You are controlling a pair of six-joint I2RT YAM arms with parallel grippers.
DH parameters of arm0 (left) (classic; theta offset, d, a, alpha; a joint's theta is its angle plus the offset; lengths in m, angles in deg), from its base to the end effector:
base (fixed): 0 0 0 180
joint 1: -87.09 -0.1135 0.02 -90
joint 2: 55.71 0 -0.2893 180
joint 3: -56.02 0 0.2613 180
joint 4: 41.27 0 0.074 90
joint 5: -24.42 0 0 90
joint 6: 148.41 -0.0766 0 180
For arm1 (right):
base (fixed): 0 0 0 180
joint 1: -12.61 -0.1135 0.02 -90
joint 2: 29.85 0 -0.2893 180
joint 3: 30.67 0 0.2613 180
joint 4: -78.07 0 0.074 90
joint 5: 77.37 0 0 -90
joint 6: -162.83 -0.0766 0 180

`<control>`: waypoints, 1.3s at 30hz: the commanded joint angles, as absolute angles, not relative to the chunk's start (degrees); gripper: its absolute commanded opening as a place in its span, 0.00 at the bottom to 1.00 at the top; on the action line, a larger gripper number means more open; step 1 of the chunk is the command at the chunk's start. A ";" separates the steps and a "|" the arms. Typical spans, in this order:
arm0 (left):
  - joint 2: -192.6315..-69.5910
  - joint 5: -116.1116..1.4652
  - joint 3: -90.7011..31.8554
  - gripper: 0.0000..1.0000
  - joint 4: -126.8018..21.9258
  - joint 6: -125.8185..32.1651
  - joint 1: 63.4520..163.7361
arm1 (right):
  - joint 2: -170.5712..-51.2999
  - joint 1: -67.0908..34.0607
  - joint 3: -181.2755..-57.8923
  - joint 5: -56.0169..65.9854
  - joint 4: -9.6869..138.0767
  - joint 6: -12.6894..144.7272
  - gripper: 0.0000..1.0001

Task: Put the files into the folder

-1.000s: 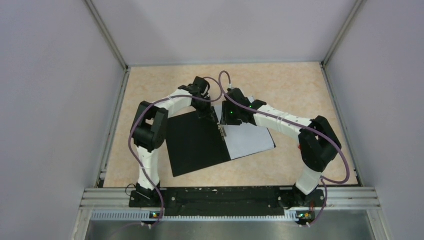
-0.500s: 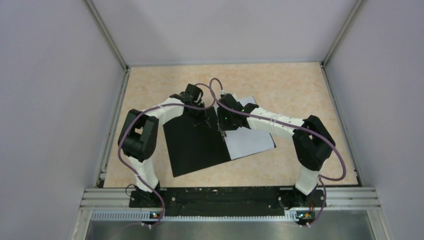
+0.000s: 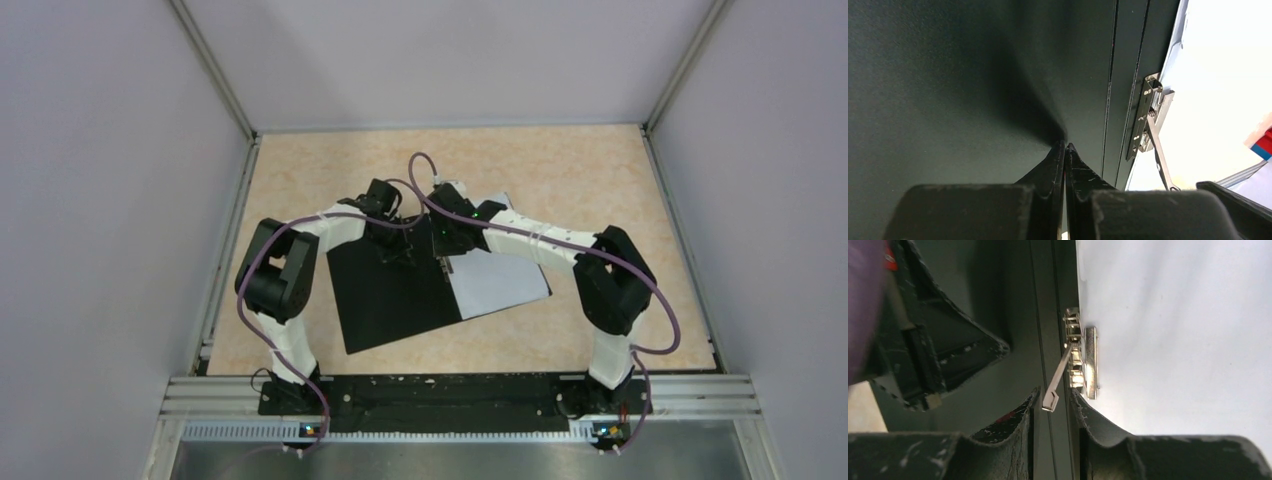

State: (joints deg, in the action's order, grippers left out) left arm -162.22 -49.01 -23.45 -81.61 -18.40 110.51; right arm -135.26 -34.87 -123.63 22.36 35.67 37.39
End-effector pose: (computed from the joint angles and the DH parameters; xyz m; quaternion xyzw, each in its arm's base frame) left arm 0.3507 -0.1757 0.1360 -0.1120 0.9643 -0.2222 0.0908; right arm 0.3056 0.3141 0.2138 -0.0742 0.9473 0.1386 0.2790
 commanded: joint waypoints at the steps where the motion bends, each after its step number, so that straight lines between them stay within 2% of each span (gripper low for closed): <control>1: -162.51 -50.31 -23.15 0.05 -79.55 -18.01 109.62 | -136.26 -36.55 -126.22 25.16 33.58 38.67 0.26; 6: -163.02 -50.02 -23.21 0.04 -79.34 -18.15 109.13 | -136.15 -36.99 -125.99 26.48 32.89 39.11 0.25; 9: -162.98 -50.02 -23.51 0.04 -79.49 -18.22 109.04 | -136.20 -36.99 -125.47 26.37 32.86 39.12 0.19; 18: -163.30 -50.36 -23.79 0.04 -79.94 -18.66 108.73 | -135.50 -37.82 -122.32 25.39 33.54 38.43 0.19; 39: -164.10 -50.63 -24.14 0.04 -80.39 -18.87 108.50 | -134.75 -38.01 -112.32 25.74 36.53 36.04 0.11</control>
State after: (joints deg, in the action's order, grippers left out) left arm -162.51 -48.94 -23.38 -81.02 -18.03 108.88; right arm -134.95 -37.28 -115.15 24.33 40.61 36.02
